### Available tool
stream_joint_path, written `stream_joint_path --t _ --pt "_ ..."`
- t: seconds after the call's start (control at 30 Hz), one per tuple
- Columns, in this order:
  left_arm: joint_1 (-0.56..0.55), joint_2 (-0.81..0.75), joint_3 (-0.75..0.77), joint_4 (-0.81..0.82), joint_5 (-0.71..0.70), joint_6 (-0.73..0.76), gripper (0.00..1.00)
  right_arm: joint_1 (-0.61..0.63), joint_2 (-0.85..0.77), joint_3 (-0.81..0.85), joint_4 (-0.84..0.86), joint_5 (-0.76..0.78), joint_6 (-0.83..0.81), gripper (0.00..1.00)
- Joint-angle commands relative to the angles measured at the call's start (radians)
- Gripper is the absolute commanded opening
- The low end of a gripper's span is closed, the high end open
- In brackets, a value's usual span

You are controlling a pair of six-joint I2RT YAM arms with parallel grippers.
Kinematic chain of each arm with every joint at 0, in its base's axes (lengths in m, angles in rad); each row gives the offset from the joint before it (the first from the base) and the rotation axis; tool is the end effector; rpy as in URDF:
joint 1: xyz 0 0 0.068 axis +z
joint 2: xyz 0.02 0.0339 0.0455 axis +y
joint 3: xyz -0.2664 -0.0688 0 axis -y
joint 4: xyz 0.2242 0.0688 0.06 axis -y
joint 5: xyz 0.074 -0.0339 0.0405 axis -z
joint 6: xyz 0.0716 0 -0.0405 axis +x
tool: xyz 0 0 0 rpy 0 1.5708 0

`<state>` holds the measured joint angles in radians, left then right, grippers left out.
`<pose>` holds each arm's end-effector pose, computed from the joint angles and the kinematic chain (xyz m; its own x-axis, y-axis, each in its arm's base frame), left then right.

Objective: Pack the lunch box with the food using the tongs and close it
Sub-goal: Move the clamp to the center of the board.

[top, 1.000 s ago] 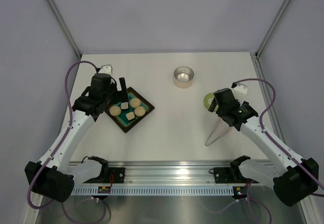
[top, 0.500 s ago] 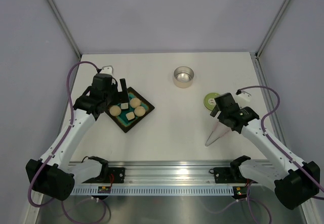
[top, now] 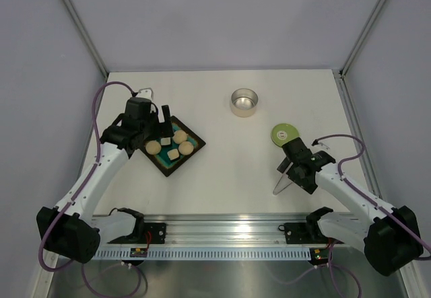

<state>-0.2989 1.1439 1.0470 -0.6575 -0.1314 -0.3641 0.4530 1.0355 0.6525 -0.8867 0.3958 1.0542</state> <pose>0.2362 -0.0630 0.2947 -0.6831 -0.1589 -0.7129 -0.0455 0.9834 -0.1756 0.1524 0.0435 0.1807 -0.6859 0.5584 -0.4666 0.5980 0.7979 0.0760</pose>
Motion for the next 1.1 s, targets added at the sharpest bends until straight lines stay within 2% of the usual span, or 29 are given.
stream_joint_path --t 0.0,0.3,0.43,0.77,0.9,1.07 --pt "0.001 -0.003 0.016 0.033 0.024 -0.007 0.99 0.012 0.063 -0.025 0.136 -0.058 -0.008 0.99" --pt "0.001 -0.024 0.004 0.021 0.023 -0.015 0.99 0.029 0.313 0.001 0.387 -0.143 -0.215 0.99" --pt "0.001 -0.035 0.002 0.01 0.015 -0.013 0.99 0.07 0.397 0.074 0.419 -0.153 -0.284 1.0" --pt "0.003 -0.052 -0.015 -0.007 0.006 -0.021 0.99 0.26 0.629 0.271 0.437 -0.175 -0.502 0.99" --pt "0.001 -0.062 -0.016 -0.013 -0.002 -0.016 0.99 0.341 0.676 0.34 0.446 -0.19 -0.629 0.99" --pt "0.003 -0.072 -0.015 -0.024 -0.014 -0.015 0.99 0.355 0.663 0.357 0.497 -0.229 -0.698 0.99"
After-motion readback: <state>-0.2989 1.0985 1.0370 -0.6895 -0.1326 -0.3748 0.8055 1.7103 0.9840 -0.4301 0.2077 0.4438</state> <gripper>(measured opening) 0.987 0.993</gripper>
